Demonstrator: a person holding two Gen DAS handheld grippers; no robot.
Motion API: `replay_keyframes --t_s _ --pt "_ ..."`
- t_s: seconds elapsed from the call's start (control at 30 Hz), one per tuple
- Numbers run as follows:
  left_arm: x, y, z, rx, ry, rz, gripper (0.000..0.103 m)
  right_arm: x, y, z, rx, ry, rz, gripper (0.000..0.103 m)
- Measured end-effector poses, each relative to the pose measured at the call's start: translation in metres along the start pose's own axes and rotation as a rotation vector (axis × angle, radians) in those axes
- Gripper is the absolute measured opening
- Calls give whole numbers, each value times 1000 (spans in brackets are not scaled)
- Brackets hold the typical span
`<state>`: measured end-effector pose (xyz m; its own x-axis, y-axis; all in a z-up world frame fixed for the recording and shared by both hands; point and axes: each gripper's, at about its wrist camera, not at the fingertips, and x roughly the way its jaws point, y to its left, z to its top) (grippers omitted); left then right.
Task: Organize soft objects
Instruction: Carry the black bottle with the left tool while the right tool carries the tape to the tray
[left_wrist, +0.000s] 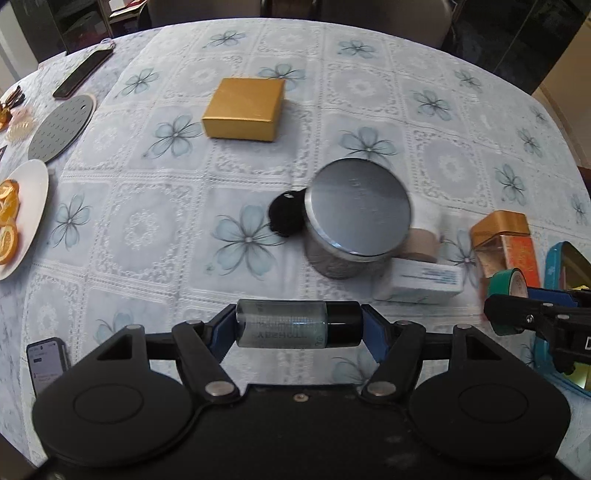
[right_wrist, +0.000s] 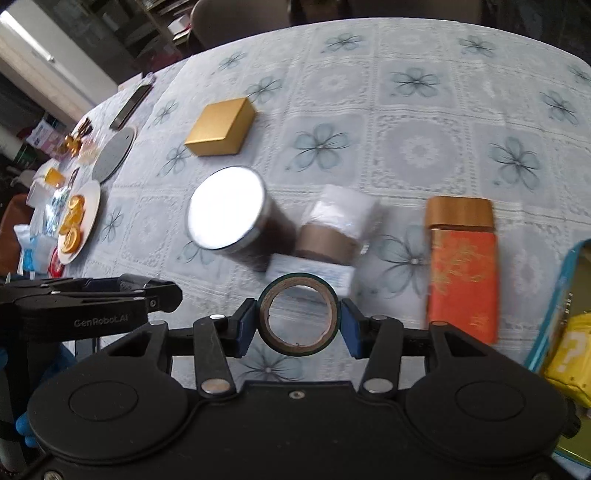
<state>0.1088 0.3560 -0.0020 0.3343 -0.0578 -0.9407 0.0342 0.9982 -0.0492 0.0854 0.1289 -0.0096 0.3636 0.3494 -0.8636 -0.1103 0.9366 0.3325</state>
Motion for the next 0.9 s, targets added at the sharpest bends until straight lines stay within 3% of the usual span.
replay_keyframes --t_s 0.13,0.3,0.57,0.8,0.9 --pt "-8 -65 3 51 -19 -6 67 -34 -59 -8 95 -64 -12 49" --pt "-8 -160 5 139 -27 -49 67 -76 -135 -29 196 -134 -92 49" --pt "3 -291 -6 275 -12 -119 67 -122 -238 -65 333 -169 -209 49" --pt "13 -347 -24 345 20 -111 68 -136 -283 -82 349 -193 -259 49" --pt "14 -356 -29 347 25 -108 78 -140 -296 -83 363 -206 -224 50"
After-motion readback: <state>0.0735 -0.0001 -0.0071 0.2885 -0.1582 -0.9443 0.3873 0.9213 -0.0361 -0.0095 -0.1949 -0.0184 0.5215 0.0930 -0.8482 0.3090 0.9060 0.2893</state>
